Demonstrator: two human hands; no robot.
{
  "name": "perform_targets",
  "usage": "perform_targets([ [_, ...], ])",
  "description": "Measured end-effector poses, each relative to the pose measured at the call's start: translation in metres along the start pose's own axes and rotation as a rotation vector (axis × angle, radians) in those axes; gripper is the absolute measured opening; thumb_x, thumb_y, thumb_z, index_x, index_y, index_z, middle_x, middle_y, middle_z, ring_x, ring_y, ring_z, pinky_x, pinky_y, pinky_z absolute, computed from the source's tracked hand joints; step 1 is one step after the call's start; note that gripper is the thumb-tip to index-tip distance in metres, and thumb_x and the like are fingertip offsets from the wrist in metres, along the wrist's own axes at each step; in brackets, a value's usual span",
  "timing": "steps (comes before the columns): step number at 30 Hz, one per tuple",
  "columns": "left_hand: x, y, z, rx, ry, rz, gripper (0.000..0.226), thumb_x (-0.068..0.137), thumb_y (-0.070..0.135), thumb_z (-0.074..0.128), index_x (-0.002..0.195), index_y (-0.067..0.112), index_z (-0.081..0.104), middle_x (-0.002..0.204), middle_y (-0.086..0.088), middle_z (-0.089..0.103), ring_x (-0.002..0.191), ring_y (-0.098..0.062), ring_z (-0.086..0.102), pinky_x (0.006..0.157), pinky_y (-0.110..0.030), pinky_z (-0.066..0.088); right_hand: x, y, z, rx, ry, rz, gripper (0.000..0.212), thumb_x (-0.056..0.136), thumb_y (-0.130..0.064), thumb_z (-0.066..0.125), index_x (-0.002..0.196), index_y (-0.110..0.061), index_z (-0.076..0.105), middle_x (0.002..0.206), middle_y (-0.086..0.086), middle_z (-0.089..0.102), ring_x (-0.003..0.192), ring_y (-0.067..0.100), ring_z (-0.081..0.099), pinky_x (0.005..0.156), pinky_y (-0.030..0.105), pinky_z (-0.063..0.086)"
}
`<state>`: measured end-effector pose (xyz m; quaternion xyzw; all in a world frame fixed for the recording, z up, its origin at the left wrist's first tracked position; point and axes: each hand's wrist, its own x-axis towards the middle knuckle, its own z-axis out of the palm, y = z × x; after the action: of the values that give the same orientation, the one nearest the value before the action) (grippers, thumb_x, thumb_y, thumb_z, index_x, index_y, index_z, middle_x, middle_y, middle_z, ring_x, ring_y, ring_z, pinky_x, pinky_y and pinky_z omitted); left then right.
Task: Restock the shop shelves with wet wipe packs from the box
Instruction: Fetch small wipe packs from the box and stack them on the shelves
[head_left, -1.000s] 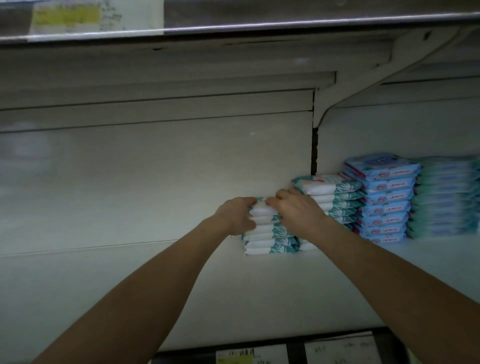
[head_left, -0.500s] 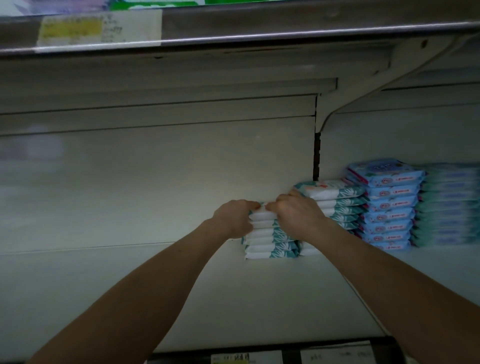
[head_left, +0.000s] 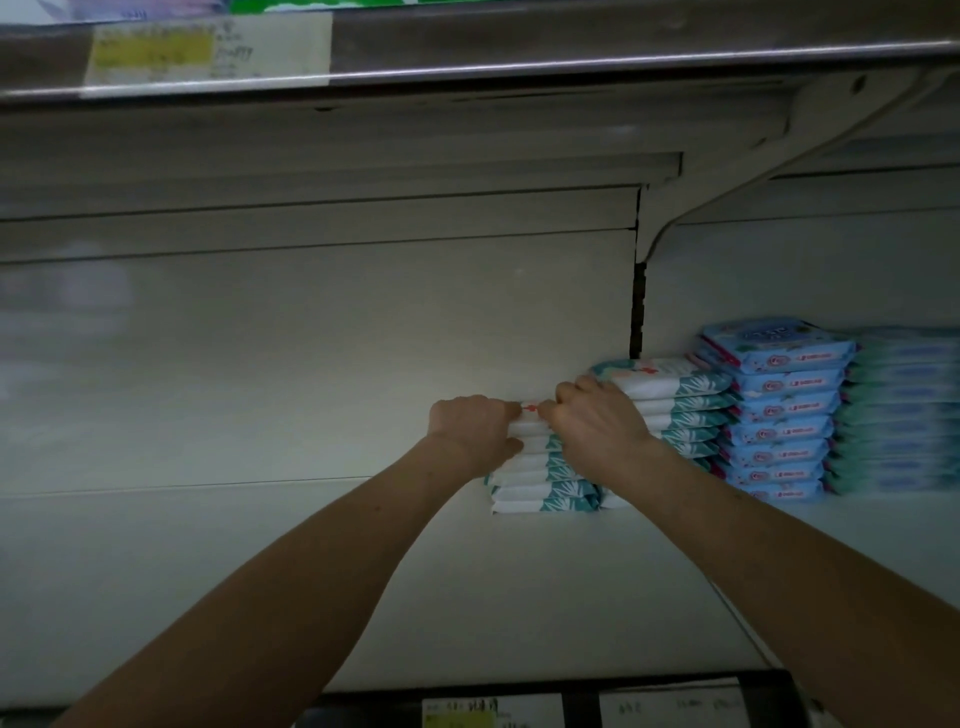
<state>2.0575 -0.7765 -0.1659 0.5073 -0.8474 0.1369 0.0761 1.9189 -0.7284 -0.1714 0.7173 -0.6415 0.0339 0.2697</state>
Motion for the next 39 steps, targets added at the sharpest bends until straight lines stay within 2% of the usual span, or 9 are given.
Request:
perform_targets([
  [6,0.001,0.012,0.004,0.283,0.045,-0.01,0.04,0.095,0.035,0.051,0.133,0.026,0.049,0.127,-0.007,0.049,0.119,-0.026,0.046,0.106,-0.05,0.024,-0.006,-0.002,-0.002,0.031,-0.029,0.055,0.04,0.089,0.003,0.049,0.127,-0.007,0.051,0.123,0.015,0.05,0.115,0.029,0.047,0.083,0.034,0.044],
  [11,0.0,0.012,0.01,0.209,0.052,-0.055,0.036,0.096,0.032,0.05,0.131,0.027,0.05,0.123,-0.005,0.052,0.113,-0.025,0.053,0.108,-0.056,0.018,-0.008,-0.006,0.004,0.016,-0.016,0.064,0.036,0.09,0.004,0.046,0.123,-0.006,0.053,0.121,0.014,0.052,0.112,0.029,0.05,0.083,0.034,0.044],
  [16,-0.007,0.014,0.011,0.119,0.017,-0.113,0.043,0.094,0.031,0.051,0.137,0.029,0.044,0.125,-0.007,0.051,0.115,-0.027,0.051,0.108,-0.056,0.019,-0.008,-0.008,0.002,0.055,-0.035,0.076,0.038,0.089,0.004,0.049,0.125,-0.006,0.053,0.122,0.015,0.05,0.113,0.03,0.05,0.085,0.036,0.044],
  [19,-0.014,0.011,0.0,0.035,-0.016,-0.149,0.051,0.093,0.032,0.053,0.14,0.026,0.037,0.128,-0.01,0.048,0.118,-0.029,0.049,0.106,-0.054,0.024,-0.008,-0.008,-0.003,0.171,-0.005,0.084,0.042,0.09,0.001,0.049,0.13,-0.009,0.051,0.122,0.015,0.049,0.112,0.03,0.05,0.081,0.035,0.044],
  [22,-0.019,0.014,-0.017,-0.08,0.018,-0.195,0.05,0.093,0.031,0.054,0.14,0.025,0.039,0.13,-0.01,0.047,0.119,-0.029,0.048,0.102,-0.047,0.031,-0.008,-0.01,-0.014,0.404,0.038,0.155,0.042,0.089,-0.003,0.052,0.13,-0.012,0.056,0.123,0.015,0.052,0.112,0.03,0.052,0.087,0.034,0.047],
  [26,-0.034,0.028,-0.03,-0.472,0.054,-0.298,0.052,0.093,0.023,0.054,0.142,0.023,0.039,0.139,-0.009,0.045,0.124,-0.028,0.048,0.102,-0.042,0.036,-0.022,-0.018,-0.031,0.853,0.028,0.36,0.039,0.089,-0.008,0.057,0.127,-0.013,0.06,0.131,0.008,0.057,0.115,0.023,0.056,0.096,0.03,0.045],
  [28,-0.048,0.039,-0.028,-0.675,0.075,-0.333,0.058,0.092,0.019,0.055,0.146,0.02,0.035,0.142,-0.01,0.045,0.126,-0.028,0.049,0.104,-0.041,0.04,-0.04,-0.021,-0.038,0.976,0.035,0.43,0.037,0.089,-0.006,0.056,0.125,-0.012,0.062,0.13,0.007,0.058,0.116,0.021,0.056,0.097,0.028,0.044],
  [34,-0.099,0.069,-0.018,-0.957,0.105,-0.422,0.063,0.093,0.019,0.055,0.15,0.021,0.029,0.131,-0.015,0.054,0.113,-0.028,0.056,0.09,-0.033,0.044,-0.111,-0.03,-0.043,1.119,0.034,0.563,0.029,0.09,-0.008,0.058,0.118,-0.011,0.066,0.12,0.006,0.065,0.109,0.02,0.059,0.094,0.031,0.048],
  [39,-0.133,0.093,-0.014,-1.01,0.046,-0.397,0.063,0.094,0.02,0.056,0.151,0.022,0.028,0.129,-0.017,0.055,0.112,-0.027,0.057,0.095,-0.035,0.047,-0.156,-0.037,-0.045,1.142,-0.016,0.691,0.03,0.09,-0.014,0.058,0.119,-0.015,0.066,0.122,0.001,0.064,0.111,0.016,0.058,0.096,0.024,0.044],
])
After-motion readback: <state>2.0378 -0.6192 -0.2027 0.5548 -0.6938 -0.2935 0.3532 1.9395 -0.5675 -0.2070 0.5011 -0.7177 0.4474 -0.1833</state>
